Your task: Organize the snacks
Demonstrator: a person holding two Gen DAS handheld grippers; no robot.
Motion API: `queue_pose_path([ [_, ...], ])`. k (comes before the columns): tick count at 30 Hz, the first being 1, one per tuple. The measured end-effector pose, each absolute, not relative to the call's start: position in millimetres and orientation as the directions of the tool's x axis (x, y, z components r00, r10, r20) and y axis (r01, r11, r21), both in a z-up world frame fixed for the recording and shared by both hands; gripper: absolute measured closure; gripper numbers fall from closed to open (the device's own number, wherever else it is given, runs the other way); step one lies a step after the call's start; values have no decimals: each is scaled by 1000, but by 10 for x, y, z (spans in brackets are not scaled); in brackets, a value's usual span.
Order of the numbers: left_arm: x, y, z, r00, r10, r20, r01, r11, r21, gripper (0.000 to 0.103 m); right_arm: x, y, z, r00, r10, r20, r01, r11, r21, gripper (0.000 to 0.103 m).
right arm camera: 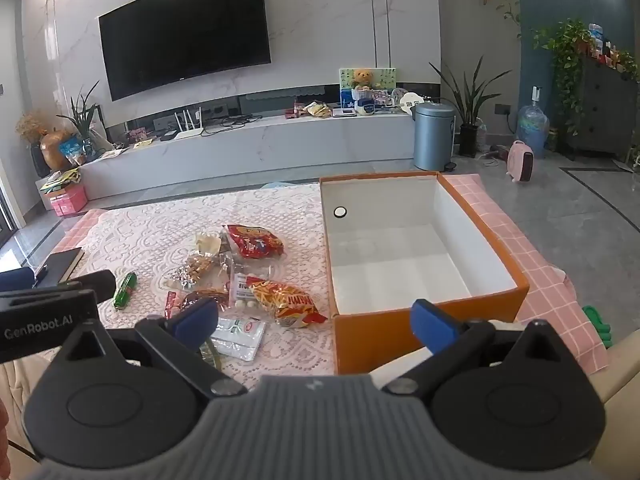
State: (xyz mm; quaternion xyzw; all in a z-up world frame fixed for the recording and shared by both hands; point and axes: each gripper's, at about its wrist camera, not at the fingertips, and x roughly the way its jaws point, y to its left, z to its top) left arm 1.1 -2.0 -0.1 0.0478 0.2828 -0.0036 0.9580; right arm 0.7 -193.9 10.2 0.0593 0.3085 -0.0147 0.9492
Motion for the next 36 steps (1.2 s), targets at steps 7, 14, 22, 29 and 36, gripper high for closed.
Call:
queue_pose_path([
  [7, -43, 8, 16, 855, -7, -519, 47, 997, 63, 0, -3, -1944, 111, 811, 6, -585, 66, 993, 101, 3],
  [14, -5, 21, -14, 832, -11, -555, 43, 998, 45, 0, 48, -1953, 122, 799, -11, -601, 79, 993, 87, 3],
  [22, -4, 37, -50, 819, 3, -573, 26, 999, 44, 0, 32, -1873, 75, 801, -19, -598, 78, 994, 72, 3],
  [29, 0, 44, -70, 815, 6, -579, 23, 999, 42, 0, 30, -1880, 83, 799, -17, -602, 76, 994, 72, 3],
  [36, -7, 41, -83, 806, 7, -592, 22, 999, 42, 0, 30, -1884, 85, 797, -16, -604, 74, 995, 72, 3],
])
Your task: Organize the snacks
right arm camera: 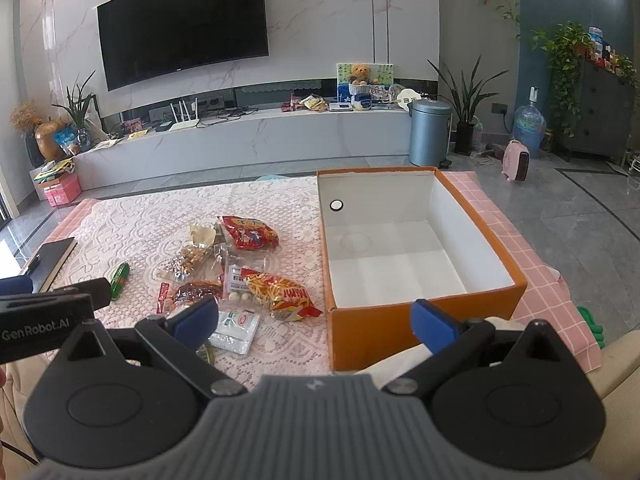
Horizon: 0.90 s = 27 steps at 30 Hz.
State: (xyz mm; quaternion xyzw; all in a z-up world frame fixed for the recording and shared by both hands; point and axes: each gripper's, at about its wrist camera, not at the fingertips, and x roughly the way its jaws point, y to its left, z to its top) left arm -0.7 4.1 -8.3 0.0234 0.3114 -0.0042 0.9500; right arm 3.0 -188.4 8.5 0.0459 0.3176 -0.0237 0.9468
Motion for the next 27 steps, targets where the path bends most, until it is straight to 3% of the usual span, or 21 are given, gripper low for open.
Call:
queue_pose_path([
  [27, 10, 52, -98, 792, 9, -611, 18, 999, 38, 0, 51, -1827, 44, 790, -10, -613, 59, 996, 60, 3],
])
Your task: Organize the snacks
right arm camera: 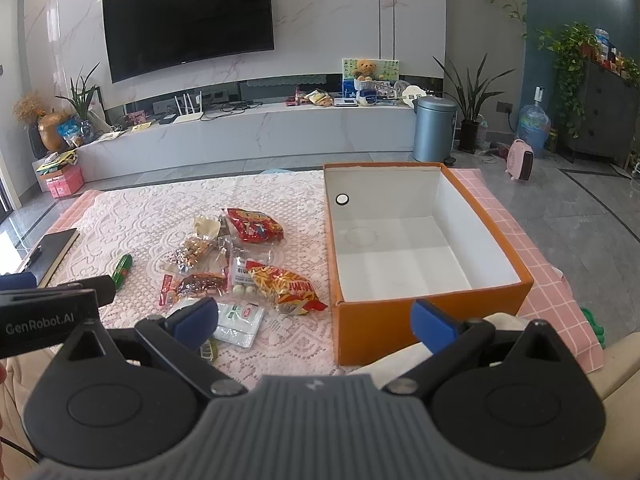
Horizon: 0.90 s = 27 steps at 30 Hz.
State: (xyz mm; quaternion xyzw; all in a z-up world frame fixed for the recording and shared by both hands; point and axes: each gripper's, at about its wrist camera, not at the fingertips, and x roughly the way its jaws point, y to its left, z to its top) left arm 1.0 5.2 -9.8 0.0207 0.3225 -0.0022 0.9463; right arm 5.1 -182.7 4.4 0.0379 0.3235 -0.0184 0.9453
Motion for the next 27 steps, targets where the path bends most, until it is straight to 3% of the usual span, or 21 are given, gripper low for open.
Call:
queue_pose_path([
  [27, 35, 75, -114, 782, -13, -623, 22, 1000, 8, 0, 75, -1811, 29, 783, 3, -622, 49, 997, 67, 3],
])
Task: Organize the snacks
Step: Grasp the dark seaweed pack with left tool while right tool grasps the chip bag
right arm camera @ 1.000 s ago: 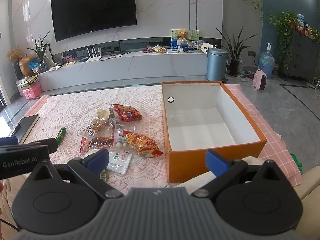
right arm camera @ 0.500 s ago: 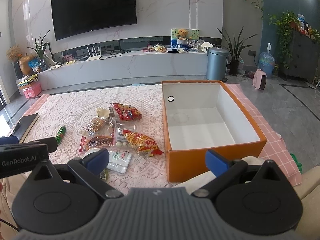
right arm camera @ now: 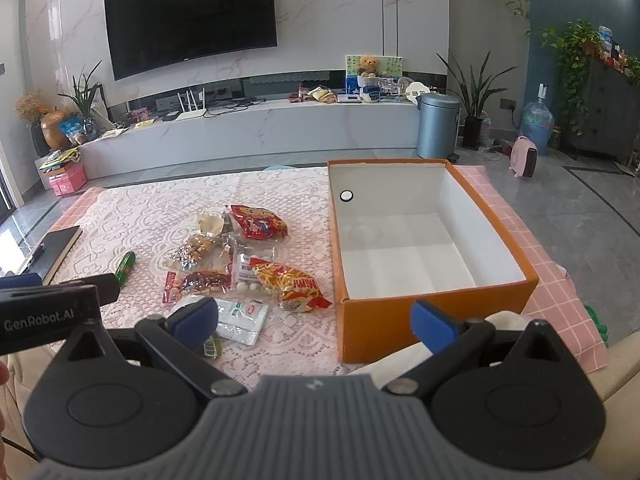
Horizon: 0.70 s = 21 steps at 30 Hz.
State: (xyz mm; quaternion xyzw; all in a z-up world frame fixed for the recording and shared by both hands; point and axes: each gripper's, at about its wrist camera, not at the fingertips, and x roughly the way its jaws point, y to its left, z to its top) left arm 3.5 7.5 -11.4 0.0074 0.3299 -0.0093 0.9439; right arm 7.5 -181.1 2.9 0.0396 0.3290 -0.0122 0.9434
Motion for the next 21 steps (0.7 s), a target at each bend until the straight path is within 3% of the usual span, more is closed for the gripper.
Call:
queue_pose_path([
  [6, 80, 100, -108, 777, -46, -628, 65, 998, 8, 1, 112, -1816, -5, 784, 10, -621, 51, 995, 81, 3],
  [12, 230, 251, -103, 741, -130, -659, 114, 991, -68, 25, 194, -1727, -59, 828, 64, -557, -44, 998, 49, 4],
  [13, 266, 270, -111, 733, -143, -665, 123, 989, -76, 33, 227, -1701, -68, 828, 68, -556, -61, 998, 31, 7],
  [15, 344, 298, -139, 714, -162, -681, 143, 986, -84, 57, 308, -1649, -98, 823, 86, -561, -101, 995, 3, 26],
  [16, 391, 307, -168, 700, -170, -694, 154, 984, -86, 70, 339, -1629, -116, 818, 99, -566, -120, 993, 0, 31],
  [19, 507, 335, -284, 664, -186, -724, 169, 981, -96, 71, 473, -1569, -200, 798, 148, -584, -182, 983, 1, 47],
  [21, 584, 355, -369, 638, -183, -748, 161, 982, -102, 56, 560, -1524, -268, 786, 153, -599, -208, 978, -22, 51],
])
